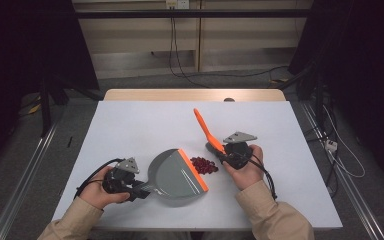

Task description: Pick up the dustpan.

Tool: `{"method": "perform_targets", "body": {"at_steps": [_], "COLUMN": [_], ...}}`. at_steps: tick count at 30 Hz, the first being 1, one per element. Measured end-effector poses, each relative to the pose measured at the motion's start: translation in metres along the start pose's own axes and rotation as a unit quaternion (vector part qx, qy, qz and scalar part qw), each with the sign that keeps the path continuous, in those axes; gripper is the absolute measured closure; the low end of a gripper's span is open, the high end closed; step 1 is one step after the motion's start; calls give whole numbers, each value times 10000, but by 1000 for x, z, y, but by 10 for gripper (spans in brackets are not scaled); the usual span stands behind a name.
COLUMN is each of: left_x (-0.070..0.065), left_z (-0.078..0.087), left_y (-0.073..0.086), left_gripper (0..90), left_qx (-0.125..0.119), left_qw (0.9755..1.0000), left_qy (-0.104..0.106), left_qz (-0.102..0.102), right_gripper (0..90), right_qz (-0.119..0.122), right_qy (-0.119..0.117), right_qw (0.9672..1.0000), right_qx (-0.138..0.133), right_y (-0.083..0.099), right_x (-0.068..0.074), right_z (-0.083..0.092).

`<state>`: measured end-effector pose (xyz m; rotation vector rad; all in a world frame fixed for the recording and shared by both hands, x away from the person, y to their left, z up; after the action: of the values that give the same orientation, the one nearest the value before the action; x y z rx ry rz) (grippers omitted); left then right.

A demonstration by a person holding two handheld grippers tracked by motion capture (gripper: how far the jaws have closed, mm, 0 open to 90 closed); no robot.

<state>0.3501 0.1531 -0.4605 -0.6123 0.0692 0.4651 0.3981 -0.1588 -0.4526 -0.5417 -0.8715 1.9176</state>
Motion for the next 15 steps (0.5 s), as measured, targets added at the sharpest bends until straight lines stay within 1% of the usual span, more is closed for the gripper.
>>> {"method": "perform_targets", "body": {"at_steps": [4, 6, 9, 13, 15], "left_x": [0, 1, 0, 0, 0], "left_z": [0, -1, -1, -1, 0], "left_y": [0, 0, 0, -1, -2], "left_gripper": [622, 622, 622, 623, 622], "left_qx": [19, 24, 15, -15, -32], "left_qw": [10000, 10000, 10000, 10000, 10000], "left_qy": [15, 22, 23, 17, 27], "left_qz": [10, 3, 35, 44, 59], "right_gripper": [715, 714, 714, 714, 714], "right_qz": [10, 19, 119, 53, 65], "right_qy": [19, -18, 10, -23, -29], "right_qw": [10000, 10000, 9999, 10000, 10000], "right_qx": [5, -4, -11, -18, -24], "right_y": [0, 0, 0, 0, 0], "right_x": [3, 6, 11, 13, 13], "right_z": [0, 0, 0, 0, 0]}}
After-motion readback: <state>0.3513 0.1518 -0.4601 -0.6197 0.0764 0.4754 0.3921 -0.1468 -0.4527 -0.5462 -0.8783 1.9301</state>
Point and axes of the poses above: each handheld gripper's, and its own axes: z roughly backward along the jaws, y roughly out of its underside, x roughly to its left, the point moved 5 cm from there along -z, roughly forward along the jaws
